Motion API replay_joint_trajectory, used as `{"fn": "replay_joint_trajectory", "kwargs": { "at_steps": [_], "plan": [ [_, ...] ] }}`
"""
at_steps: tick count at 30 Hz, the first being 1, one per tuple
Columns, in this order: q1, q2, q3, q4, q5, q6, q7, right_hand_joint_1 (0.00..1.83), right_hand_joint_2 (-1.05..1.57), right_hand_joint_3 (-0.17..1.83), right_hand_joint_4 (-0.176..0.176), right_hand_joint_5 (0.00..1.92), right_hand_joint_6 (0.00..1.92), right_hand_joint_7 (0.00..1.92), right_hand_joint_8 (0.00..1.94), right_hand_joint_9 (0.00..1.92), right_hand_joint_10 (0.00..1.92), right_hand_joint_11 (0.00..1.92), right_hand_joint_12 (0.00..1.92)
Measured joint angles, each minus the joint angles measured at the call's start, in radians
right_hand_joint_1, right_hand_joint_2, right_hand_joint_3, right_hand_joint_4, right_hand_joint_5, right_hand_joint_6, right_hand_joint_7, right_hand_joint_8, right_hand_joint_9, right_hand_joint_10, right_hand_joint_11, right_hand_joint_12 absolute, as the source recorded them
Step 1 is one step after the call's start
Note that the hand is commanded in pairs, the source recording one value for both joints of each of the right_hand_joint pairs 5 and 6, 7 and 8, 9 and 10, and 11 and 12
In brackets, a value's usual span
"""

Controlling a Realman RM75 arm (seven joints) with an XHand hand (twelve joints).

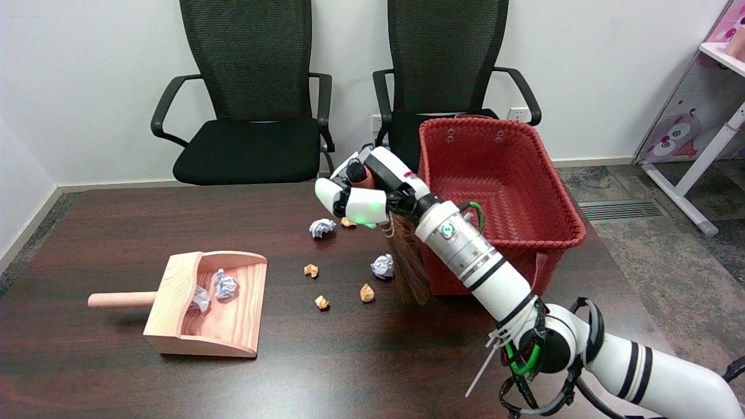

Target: Sweep the paper ball into the dustpan.

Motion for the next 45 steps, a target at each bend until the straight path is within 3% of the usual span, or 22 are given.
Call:
{"fn": "replay_joint_trajectory", "kwargs": {
  "at_steps": [21, 22, 23, 45],
  "plan": [
    [0.094, -0.022, -0.087, 0.139, -0.018, 0.041, 0.01, 0.87, 0.86, 1.58, 0.141, 1.92, 1.92, 1.92, 1.92, 1.92, 1.92, 1.92, 1.92],
    [0.1, -0.025, -0.092, 0.148, -0.018, 0.043, 0.013, 0.87, 0.85, 1.59, 0.124, 1.92, 1.92, 1.92, 1.92, 1.92, 1.92, 1.92, 1.92],
    [0.106, -0.03, -0.098, 0.158, -0.018, 0.045, 0.017, 0.86, 0.84, 1.6, 0.033, 1.92, 1.92, 1.92, 1.92, 1.92, 1.92, 1.92, 1.92],
    [0.224, -0.165, -0.169, 0.332, -0.017, 0.084, 0.196, 0.81, 0.75, 1.61, 0.023, 1.92, 1.92, 1.92, 1.92, 1.92, 1.92, 1.92, 1.92]
  ]
}}
